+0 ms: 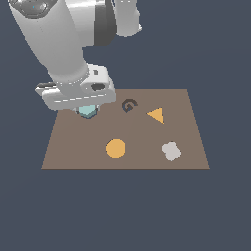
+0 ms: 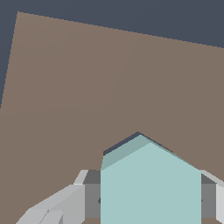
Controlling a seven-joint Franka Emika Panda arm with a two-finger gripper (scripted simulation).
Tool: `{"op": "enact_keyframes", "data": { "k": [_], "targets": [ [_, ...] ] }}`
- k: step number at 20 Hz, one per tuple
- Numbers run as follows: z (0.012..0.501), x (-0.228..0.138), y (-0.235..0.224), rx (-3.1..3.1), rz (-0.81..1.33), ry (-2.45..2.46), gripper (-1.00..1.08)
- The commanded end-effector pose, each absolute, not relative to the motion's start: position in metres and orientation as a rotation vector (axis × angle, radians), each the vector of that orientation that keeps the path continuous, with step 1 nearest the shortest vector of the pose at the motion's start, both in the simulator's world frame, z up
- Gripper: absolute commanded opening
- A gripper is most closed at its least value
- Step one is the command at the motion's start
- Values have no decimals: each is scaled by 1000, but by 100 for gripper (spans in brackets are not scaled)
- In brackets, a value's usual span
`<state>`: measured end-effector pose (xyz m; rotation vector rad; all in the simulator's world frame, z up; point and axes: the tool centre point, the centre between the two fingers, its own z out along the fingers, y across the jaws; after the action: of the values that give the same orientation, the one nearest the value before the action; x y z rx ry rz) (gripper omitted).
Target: Insert a designated object into the corresponding slot on a board.
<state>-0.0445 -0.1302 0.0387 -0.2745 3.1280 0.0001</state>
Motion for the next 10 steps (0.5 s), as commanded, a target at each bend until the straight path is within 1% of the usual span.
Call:
{"op": "enact_keyframes", "data": {
  "k": [1, 4, 5, 10],
  "targets": [
    [34, -45, -130, -277, 0, 3128, -100],
    [30, -45, -130, -278, 0, 3128, -100],
    [30, -45, -130, -278, 0, 3128, 100],
    [30, -45, -130, -278, 0, 3128, 100]
  ]
}}
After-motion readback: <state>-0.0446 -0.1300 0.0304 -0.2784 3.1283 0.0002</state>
